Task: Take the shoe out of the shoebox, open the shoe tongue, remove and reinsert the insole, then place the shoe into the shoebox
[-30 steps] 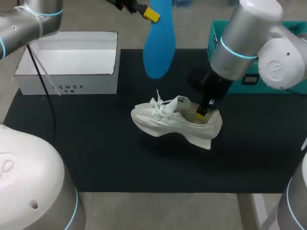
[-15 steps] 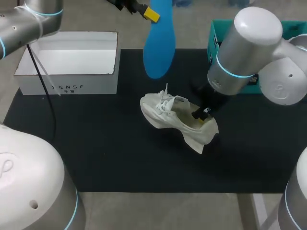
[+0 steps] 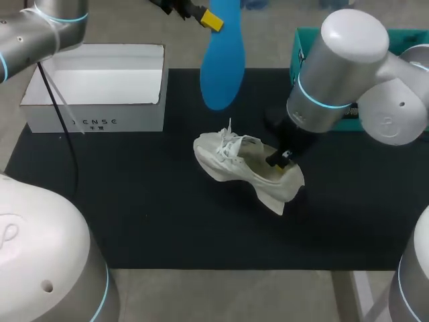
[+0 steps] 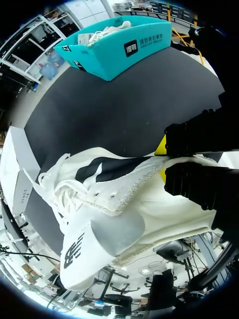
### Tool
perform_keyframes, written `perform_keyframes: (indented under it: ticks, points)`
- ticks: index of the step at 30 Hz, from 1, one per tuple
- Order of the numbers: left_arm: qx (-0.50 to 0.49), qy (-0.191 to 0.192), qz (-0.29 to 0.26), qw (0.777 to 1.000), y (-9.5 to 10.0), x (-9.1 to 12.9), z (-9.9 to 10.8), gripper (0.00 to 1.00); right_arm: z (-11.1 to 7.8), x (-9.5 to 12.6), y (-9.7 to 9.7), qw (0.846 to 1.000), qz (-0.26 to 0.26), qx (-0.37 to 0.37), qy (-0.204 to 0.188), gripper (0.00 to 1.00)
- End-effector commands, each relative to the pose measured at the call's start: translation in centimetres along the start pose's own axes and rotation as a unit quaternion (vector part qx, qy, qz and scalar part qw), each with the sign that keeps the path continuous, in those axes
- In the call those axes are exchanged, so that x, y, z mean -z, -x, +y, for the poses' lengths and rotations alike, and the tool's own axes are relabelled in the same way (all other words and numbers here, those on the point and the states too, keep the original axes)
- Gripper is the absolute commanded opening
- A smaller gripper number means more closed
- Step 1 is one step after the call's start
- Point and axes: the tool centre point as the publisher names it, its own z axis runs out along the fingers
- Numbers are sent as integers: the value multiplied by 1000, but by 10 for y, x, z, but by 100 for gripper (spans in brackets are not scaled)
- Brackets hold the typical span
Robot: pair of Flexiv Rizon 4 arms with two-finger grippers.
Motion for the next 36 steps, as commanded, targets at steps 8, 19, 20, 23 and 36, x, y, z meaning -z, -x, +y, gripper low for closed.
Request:
perform_keyframes:
  ticks: [8, 19, 20, 23, 36]
  points:
    - [0, 0, -1, 1000, -1, 0, 1, 0, -14, 3, -27, 951, -85, -294, -42, 0]
    - [0, 0, -1, 1000, -1, 0, 1, 0, -28, -9, -47, 918, -87, -386, -10, 0]
    - [0, 0, -1, 1000, -1, 0, 1, 0, -28, -9, -47, 918, -87, -386, -10, 0]
    - [0, 0, -1, 1000, -1, 0, 1, 0, -28, -9, -47, 918, -87, -386, -10, 0]
    - [0, 0, -1, 1000, -1, 0, 1, 0, -24, -14, -50, 910, -95, -403, -9, 0]
